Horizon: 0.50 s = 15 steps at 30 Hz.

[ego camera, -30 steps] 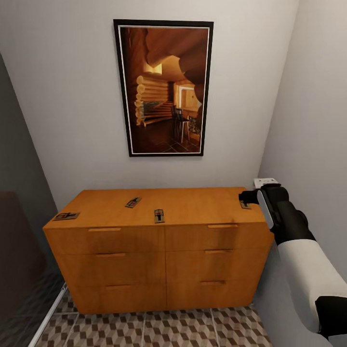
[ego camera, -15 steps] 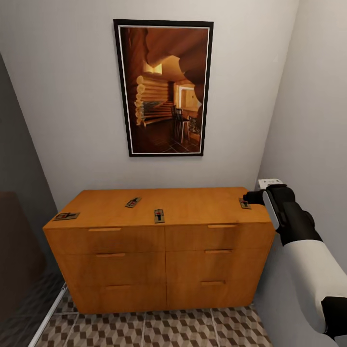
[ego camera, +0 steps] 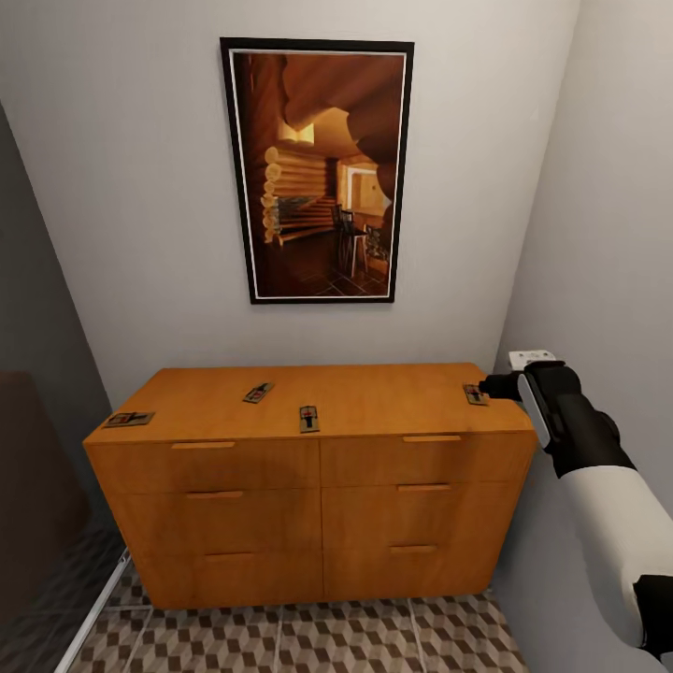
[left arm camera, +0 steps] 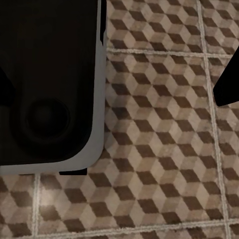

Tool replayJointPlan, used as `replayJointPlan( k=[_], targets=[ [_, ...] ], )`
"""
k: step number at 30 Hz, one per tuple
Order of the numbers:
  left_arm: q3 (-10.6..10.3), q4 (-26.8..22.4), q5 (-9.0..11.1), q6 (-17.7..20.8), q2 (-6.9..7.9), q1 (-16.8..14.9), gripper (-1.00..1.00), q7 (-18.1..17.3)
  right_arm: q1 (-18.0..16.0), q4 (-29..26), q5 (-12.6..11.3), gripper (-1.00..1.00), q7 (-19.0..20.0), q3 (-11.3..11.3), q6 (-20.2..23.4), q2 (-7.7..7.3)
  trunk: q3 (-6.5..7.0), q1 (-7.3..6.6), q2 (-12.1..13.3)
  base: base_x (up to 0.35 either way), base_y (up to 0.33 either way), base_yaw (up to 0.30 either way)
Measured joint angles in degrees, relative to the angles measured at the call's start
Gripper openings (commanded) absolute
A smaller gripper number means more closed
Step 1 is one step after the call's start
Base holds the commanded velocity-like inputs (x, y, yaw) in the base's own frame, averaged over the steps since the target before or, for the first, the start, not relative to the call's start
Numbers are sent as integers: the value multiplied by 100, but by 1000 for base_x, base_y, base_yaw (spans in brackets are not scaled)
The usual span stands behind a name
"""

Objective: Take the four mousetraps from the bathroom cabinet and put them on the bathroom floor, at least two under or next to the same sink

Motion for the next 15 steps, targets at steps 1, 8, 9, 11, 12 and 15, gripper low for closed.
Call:
replayJointPlan(
  k=[1,8,9,11,12,15],
  targets=[
    [0,0,1,0,0,0,100,0,0,25,0,100,2,0,-34,-4,0,0,0,0,0,0],
    [0,0,4,1,0,0,100,0,0,130,-17,100,10,0,-175,-16,0,0,0,0,0,0],
    [0,0,4,0,0,0,100,0,0,137,-21,100,21,0,-187,-16,0,0,0,0,0,0],
    [0,2,4,-1,0,0,100,0,0,142,-27,100,64,1,-197,-17,0,0,0,0,0,0],
    [0,5,4,1,0,0,100,0,0,144,-28,100,100,2,-199,-17,0,0,0,0,0,0],
    [0,25,4,1,0,0,100,0,0,148,-28,100,263,6,-205,-18,0,0,0,0,0,0]
  ],
)
